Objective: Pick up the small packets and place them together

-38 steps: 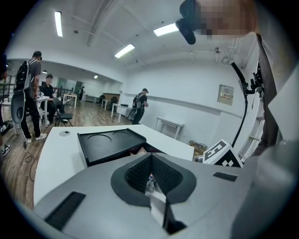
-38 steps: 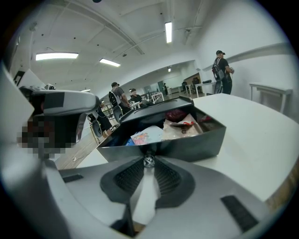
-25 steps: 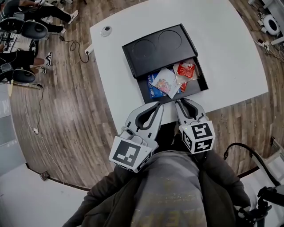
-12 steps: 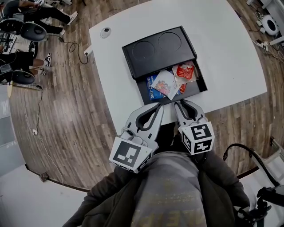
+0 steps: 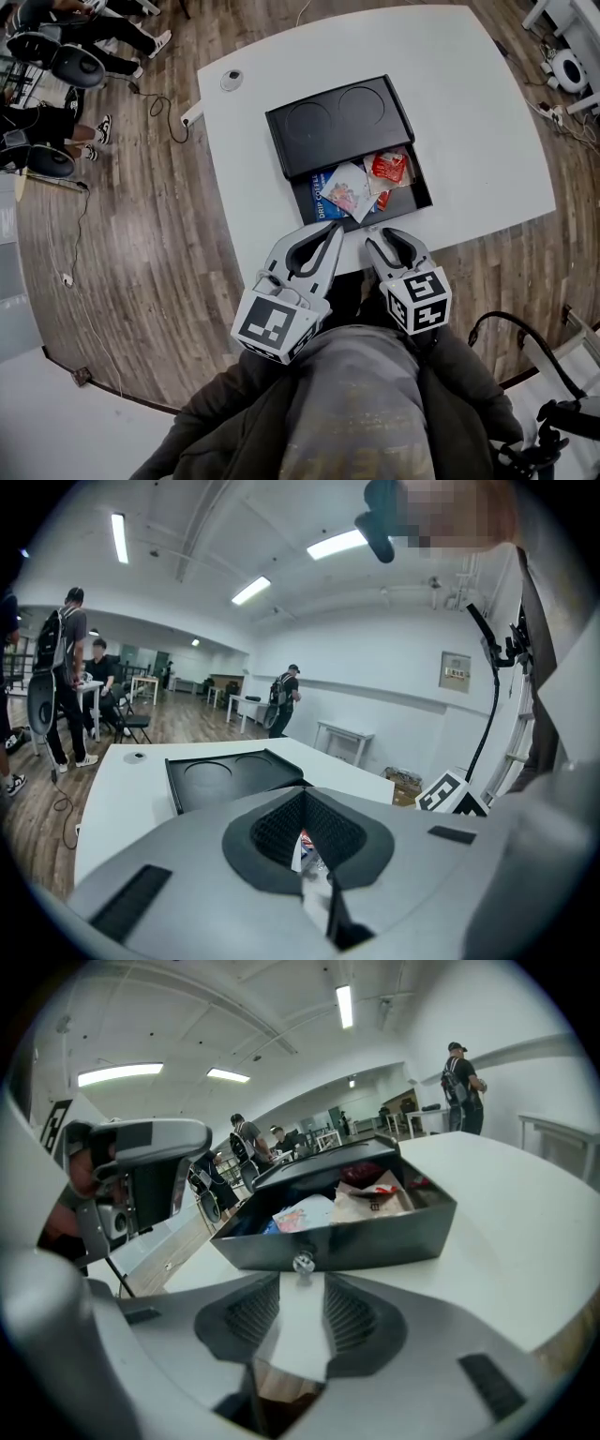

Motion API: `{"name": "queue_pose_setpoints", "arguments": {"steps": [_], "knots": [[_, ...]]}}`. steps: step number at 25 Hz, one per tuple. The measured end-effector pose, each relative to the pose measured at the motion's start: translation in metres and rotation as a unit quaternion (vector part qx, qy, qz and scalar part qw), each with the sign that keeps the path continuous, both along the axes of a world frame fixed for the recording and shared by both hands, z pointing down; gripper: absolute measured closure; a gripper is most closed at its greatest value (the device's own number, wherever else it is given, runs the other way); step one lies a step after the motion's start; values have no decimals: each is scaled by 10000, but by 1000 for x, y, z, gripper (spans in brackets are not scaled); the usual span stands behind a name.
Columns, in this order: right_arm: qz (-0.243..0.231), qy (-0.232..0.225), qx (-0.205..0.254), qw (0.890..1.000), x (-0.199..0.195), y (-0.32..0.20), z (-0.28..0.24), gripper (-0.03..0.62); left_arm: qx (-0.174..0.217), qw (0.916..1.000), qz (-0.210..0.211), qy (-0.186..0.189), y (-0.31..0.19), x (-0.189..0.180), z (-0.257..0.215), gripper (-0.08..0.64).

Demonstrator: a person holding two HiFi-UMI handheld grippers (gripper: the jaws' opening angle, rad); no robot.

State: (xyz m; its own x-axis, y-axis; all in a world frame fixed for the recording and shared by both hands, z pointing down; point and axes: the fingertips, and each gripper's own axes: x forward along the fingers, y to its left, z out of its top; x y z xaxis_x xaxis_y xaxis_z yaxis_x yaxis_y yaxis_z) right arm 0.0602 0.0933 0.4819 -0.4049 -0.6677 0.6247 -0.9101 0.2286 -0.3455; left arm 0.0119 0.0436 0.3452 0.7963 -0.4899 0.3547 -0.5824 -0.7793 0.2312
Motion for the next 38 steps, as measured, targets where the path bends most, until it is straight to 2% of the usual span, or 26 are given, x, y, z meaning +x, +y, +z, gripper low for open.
{"name": "queue_pose_setpoints", "arguments": {"steps": [4, 8, 11, 14, 17, 20, 25, 27, 29, 32, 35, 38], "knots": [[-178, -47, -38, 9998, 8, 16, -17, 457, 21, 10000, -20, 25, -5, 0, 2, 557], [-420, -92, 512, 9978, 7, -1, -64, 457, 189, 9996, -131, 155, -22, -4, -13, 557], [-639, 203, 926, 9934, 6, -27, -89, 457, 411, 9985, -218, 305, -34, -4, -27, 557], [-767, 421, 1064, 9905, 4, -49, -96, 457, 559, 9972, -296, 411, -43, -9, -36, 557], [-934, 446, 937, 9902, -5, -69, -92, 455, 602, 9964, -370, 462, -52, -17, -43, 557], [-1264, 594, 732, 9875, -13, -86, -81, 419, 528, 9961, -515, 486, -60, -22, -44, 557], [-1907, 960, 470, 9758, -25, -94, -54, 388, 142, 9967, -780, 195, -64, -29, -20, 557], [-2208, 1224, 409, 9667, -31, -92, -42, 376, 46, 9956, -929, 107, -64, -32, -15, 557], [-2583, 1545, 309, 9531, -38, -88, -30, 372, -39, 9942, -1071, 29, -64, -37, -9, 557], [-2931, 2046, -163, 9338, -43, -87, -9, 365, -108, 9921, -1246, -35, -65, -44, -6, 557], [-2988, 2291, -632, 9242, -39, -90, 7, 376, -88, 9906, -1361, -24, -68, -50, -7, 557], [-3137, 2376, -691, 9167, -39, -89, 15, 411, -47, 9898, -1425, 13, -71, -55, -5, 557]]}}
